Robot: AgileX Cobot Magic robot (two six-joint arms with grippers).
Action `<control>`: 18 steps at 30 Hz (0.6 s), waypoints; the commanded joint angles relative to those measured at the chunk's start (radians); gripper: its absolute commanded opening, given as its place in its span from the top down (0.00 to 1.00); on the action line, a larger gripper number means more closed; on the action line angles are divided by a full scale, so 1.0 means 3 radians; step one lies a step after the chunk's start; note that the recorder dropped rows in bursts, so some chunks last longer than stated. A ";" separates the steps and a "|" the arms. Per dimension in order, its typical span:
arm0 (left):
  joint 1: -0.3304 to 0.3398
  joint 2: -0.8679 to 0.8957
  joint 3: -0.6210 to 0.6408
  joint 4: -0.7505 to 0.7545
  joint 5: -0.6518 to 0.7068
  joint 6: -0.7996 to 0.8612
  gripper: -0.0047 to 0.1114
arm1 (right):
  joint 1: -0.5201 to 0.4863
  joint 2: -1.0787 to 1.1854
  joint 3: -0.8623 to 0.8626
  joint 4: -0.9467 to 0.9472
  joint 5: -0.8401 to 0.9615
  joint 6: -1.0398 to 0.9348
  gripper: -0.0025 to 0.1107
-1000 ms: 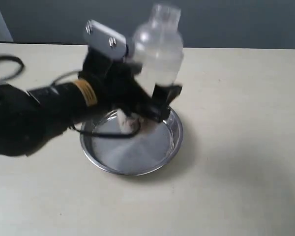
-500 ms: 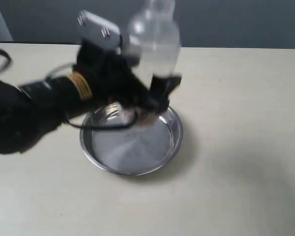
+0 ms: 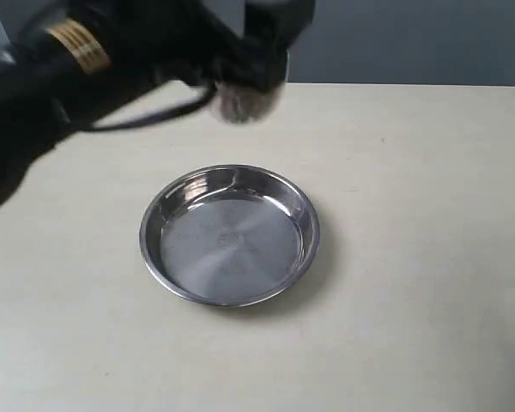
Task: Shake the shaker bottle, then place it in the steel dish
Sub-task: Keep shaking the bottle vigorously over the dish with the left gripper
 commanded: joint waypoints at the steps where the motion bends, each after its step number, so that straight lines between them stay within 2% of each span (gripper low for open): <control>1: 0.0117 0.0746 0.0453 -0.0293 0.0113 -0.0199 0.96 | 0.0014 -0.0014 0.0005 0.0000 -0.0038 0.0004 0.99; 3: 0.0118 0.0835 0.0487 -0.0118 0.0017 -0.0420 0.96 | 0.0014 -0.0014 0.0005 0.0000 -0.0038 0.0004 0.99; 7: 0.0118 -0.0017 0.0093 0.0286 -0.0017 -0.0443 0.96 | 0.0014 -0.0014 0.0005 0.0000 -0.0038 0.0004 0.99; 9: 0.0118 0.0083 0.0220 0.0204 0.0108 -0.0434 0.96 | 0.0014 -0.0014 0.0005 0.0000 -0.0038 0.0004 0.99; 10: 0.0118 0.0411 0.0428 0.0094 0.0102 -0.0446 0.96 | 0.0014 -0.0014 0.0005 0.0000 -0.0038 0.0004 0.99; 12: 0.0118 0.0786 0.0624 -0.0002 -0.0096 -0.0695 0.96 | 0.0014 -0.0014 0.0005 0.0000 -0.0038 0.0004 0.99; 13: 0.0118 0.0756 0.0624 0.0017 -0.0121 -0.0755 0.96 | 0.0014 -0.0014 0.0005 0.0000 -0.0038 0.0004 0.99; 16: 0.0118 0.0052 0.0214 0.0550 -0.0168 -0.0841 0.96 | 0.0014 -0.0014 0.0005 -0.0007 -0.0038 0.0004 0.99; 18: 0.0118 -0.0078 0.0135 0.0524 -0.0168 -0.0715 0.96 | 0.0014 -0.0014 0.0005 -0.0007 -0.0038 0.0004 0.99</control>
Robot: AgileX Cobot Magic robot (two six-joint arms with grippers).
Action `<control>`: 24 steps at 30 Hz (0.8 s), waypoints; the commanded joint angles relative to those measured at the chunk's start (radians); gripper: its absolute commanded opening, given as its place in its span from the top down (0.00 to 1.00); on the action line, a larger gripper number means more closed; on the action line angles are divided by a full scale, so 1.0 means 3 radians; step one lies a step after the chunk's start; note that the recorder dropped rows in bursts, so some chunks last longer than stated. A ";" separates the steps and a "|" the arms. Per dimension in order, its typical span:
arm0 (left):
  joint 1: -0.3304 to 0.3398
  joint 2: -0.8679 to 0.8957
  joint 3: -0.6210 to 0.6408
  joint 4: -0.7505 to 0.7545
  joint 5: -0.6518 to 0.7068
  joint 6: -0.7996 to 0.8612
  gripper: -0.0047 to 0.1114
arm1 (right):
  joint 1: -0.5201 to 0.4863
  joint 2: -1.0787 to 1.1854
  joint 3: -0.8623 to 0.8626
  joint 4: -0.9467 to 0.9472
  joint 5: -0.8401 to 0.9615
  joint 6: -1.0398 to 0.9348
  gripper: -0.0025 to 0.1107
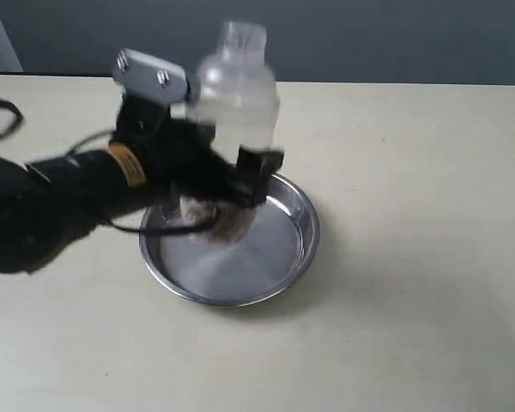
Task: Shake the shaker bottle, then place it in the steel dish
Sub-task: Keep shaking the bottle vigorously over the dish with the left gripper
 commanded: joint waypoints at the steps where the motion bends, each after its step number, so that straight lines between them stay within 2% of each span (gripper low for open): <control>1: 0.0001 -0.0459 -0.0294 0.0069 -0.0431 0.0164 0.96 | 0.0014 -0.0014 0.0005 0.0000 -0.0038 -0.0003 0.99; 3: 0.0001 -0.0044 -0.0078 -0.0310 -0.0221 0.0352 0.96 | 0.0014 -0.0014 0.0005 0.0000 -0.0038 -0.0003 0.99; 6: 0.0001 0.0388 0.0118 -0.0351 -0.0326 0.0225 0.96 | 0.0014 -0.0014 0.0005 0.0000 -0.0038 -0.0003 0.99; 9: 0.0001 0.0213 0.0053 -0.0032 -0.0342 0.0224 0.96 | 0.0014 -0.0014 0.0005 0.0000 -0.0038 -0.0003 0.99; 14: 0.0001 -0.0500 -0.0310 0.0068 -0.0370 0.0309 0.96 | 0.0014 -0.0014 0.0005 0.0000 -0.0038 -0.0003 0.99; 17: 0.0024 -0.0355 -0.0240 -0.0016 -0.0179 0.0402 0.96 | 0.0014 -0.0014 0.0005 0.0000 -0.0038 -0.0003 0.99; 21: 0.0033 0.0295 0.0021 -0.0060 -0.0172 0.0138 0.96 | 0.0014 -0.0014 0.0005 0.0000 -0.0038 -0.0003 0.99; 24: 0.0033 0.0110 -0.0080 0.0161 -0.0308 -0.0011 0.96 | 0.0014 -0.0014 0.0005 0.0000 -0.0038 -0.0003 0.99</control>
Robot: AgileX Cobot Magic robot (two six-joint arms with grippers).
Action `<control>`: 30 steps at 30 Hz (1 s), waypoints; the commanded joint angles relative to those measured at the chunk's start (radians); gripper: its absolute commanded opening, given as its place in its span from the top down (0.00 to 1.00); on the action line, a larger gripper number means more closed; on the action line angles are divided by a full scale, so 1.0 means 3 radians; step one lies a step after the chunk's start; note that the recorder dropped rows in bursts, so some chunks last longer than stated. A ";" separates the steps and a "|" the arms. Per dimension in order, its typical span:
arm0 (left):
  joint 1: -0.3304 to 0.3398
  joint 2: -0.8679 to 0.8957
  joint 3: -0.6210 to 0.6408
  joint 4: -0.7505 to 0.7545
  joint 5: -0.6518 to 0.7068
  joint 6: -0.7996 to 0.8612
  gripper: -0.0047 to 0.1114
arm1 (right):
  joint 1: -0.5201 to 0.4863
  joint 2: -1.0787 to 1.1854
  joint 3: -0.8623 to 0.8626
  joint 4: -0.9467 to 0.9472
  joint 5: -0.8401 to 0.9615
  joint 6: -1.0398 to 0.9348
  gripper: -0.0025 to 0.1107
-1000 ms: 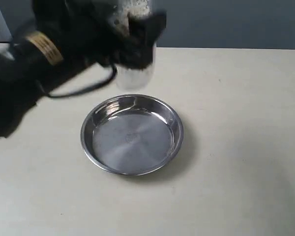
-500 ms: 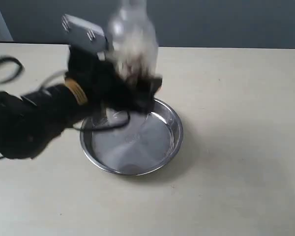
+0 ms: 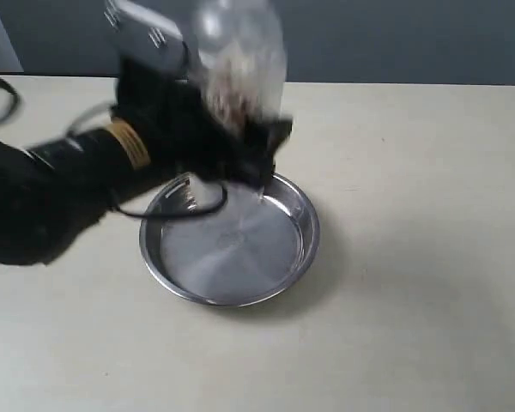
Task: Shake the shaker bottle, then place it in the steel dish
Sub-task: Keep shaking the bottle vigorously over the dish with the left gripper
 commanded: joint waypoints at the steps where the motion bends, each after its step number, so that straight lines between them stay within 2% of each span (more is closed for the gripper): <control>1: 0.0008 -0.0261 -0.0157 0.0223 -0.0148 -0.0211 0.96 | 0.0014 -0.0014 0.0005 -0.0006 -0.0038 -0.0003 0.99; 5: 0.0014 -0.0771 -0.0455 0.0368 -0.0096 -0.0119 0.96 | 0.0014 -0.0014 0.0005 -0.0006 -0.0038 -0.0003 0.99; 9: 0.0015 -0.0523 -0.0263 0.0233 0.0322 -0.0100 0.96 | 0.0014 -0.0014 0.0005 -0.0006 -0.0038 -0.0003 0.99; 12: 0.0015 -0.0081 0.0044 0.0023 0.0184 -0.0250 0.96 | 0.0014 -0.0014 0.0005 -0.0006 -0.0038 -0.0003 0.99; 14: 0.0008 0.0015 0.0081 0.0043 0.0151 -0.0327 0.96 | 0.0014 -0.0014 0.0005 -0.0006 -0.0038 -0.0003 0.99; 19: 0.0009 -0.0618 -0.0281 0.0449 0.0088 -0.0310 0.96 | 0.0014 -0.0014 0.0005 -0.0006 -0.0038 -0.0003 0.99; 22: 0.0015 -0.0711 -0.0346 0.0519 0.0040 -0.0264 0.96 | 0.0014 -0.0014 0.0005 -0.0006 -0.0038 -0.0003 0.99; 25: 0.0015 -0.0349 -0.0104 0.0354 0.0107 -0.0221 0.96 | 0.0014 -0.0014 0.0005 -0.0006 -0.0038 -0.0003 0.99; 28: 0.0008 0.0081 0.0130 0.0177 -0.0214 -0.0312 0.96 | 0.0014 -0.0014 0.0005 -0.0006 -0.0038 -0.0003 0.99; 30: 0.0008 0.0010 0.0100 0.0272 -0.0346 -0.0340 0.96 | 0.0014 -0.0014 0.0005 -0.0006 -0.0038 -0.0003 0.99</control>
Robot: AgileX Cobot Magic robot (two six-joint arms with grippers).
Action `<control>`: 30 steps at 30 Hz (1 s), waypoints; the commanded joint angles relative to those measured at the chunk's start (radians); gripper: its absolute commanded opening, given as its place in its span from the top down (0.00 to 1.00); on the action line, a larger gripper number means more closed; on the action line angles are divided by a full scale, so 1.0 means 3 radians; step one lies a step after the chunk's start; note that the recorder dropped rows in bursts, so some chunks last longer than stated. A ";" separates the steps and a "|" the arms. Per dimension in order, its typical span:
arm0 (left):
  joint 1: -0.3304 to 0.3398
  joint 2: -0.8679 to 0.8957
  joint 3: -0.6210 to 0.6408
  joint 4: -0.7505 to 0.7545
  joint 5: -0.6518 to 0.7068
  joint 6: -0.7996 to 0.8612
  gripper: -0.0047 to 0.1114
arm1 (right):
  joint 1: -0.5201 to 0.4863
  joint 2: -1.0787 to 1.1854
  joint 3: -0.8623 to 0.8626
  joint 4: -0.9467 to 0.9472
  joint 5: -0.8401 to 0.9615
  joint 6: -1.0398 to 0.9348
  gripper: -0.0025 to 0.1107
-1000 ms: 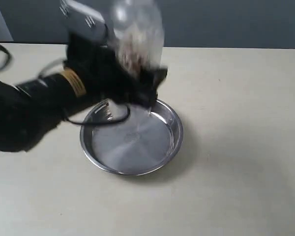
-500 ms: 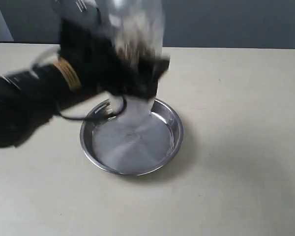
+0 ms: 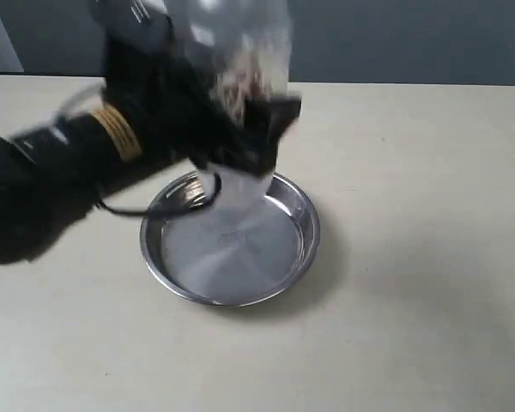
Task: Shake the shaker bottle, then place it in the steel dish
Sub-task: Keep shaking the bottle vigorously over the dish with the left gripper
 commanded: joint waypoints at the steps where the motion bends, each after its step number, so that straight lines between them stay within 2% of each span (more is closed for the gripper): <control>1: 0.0006 -0.0037 0.0027 0.0028 -0.0251 -0.0053 0.96 | 0.0014 -0.0014 0.0005 -0.0006 -0.0038 -0.0003 0.99; 5: 0.0013 -0.0586 -0.0333 0.0081 -0.0176 0.0179 0.96 | 0.0014 -0.0014 0.0005 -0.0006 -0.0038 -0.0003 0.99; 7: 0.0013 -0.0638 -0.0318 0.0029 -0.0033 0.0206 0.96 | 0.0014 -0.0014 0.0005 -0.0006 -0.0038 -0.0003 0.99; 10: 0.0091 -0.0229 -0.0005 -0.0200 0.0098 0.0280 0.96 | 0.0014 -0.0014 0.0005 -0.0006 -0.0038 -0.0003 0.99; 13: 0.0116 0.0248 0.0283 -0.0518 -0.0162 0.0251 0.96 | 0.0014 -0.0014 0.0005 -0.0006 -0.0038 -0.0003 0.99; 15: 0.0109 0.0250 0.0282 -0.0362 -0.0187 0.0175 0.96 | 0.0014 -0.0014 0.0005 -0.0006 -0.0038 -0.0003 0.99; 17: 0.0109 -0.0007 0.0191 -0.0153 -0.0230 0.0105 0.96 | 0.0014 -0.0014 0.0005 -0.0006 -0.0038 -0.0003 0.99; 21: 0.0109 -0.0658 -0.0041 -0.0047 -0.0262 0.0046 0.96 | 0.0014 -0.0014 0.0005 -0.0006 -0.0038 -0.0003 0.99; 23: 0.0117 -0.0716 -0.0039 -0.0095 -0.0258 0.0167 0.96 | 0.0014 -0.0014 0.0005 -0.0006 -0.0038 -0.0003 0.99; 27: 0.0150 -0.0313 0.0203 -0.0490 -0.0099 0.0267 0.96 | 0.0014 -0.0014 0.0005 -0.0006 -0.0038 -0.0003 0.99; 30: 0.0150 -0.0058 0.0226 -0.0380 -0.0019 0.0268 0.96 | 0.0014 -0.0014 0.0005 -0.0006 -0.0038 -0.0003 0.99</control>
